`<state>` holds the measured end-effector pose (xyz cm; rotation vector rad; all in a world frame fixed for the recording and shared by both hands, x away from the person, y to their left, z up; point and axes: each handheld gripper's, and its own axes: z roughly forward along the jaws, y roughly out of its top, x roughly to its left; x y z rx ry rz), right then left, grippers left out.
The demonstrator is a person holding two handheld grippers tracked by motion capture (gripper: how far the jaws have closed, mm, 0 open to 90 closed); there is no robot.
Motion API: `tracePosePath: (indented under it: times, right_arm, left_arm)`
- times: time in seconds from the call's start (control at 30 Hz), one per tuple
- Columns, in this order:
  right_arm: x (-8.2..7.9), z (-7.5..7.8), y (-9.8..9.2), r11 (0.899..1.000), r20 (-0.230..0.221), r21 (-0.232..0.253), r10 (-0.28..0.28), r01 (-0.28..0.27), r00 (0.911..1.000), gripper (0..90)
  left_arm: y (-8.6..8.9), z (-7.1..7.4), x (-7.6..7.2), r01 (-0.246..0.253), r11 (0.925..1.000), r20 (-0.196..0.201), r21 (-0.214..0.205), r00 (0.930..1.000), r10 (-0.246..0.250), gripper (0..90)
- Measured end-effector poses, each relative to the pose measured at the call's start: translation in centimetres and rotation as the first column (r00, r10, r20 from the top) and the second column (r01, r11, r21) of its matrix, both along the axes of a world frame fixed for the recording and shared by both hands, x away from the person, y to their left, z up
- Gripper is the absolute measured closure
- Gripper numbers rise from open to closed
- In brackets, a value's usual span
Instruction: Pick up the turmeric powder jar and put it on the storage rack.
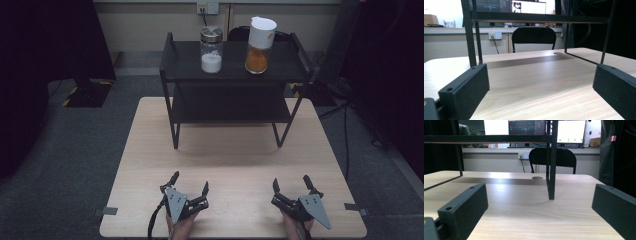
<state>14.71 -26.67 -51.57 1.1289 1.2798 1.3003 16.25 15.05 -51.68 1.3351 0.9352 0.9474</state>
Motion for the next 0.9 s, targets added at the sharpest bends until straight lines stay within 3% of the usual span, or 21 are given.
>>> tracePosePath:
  times: [0.9]
  right_arm:
    - [0.00, -0.01, -0.19, 1.000, 0.001, 0.000, 0.011, -0.011, 0.9999, 0.0]
  left_arm:
    - [0.00, 0.00, 0.00, 0.000, 1.0000, 0.000, 0.000, 1.0000, 0.000, 0.0]
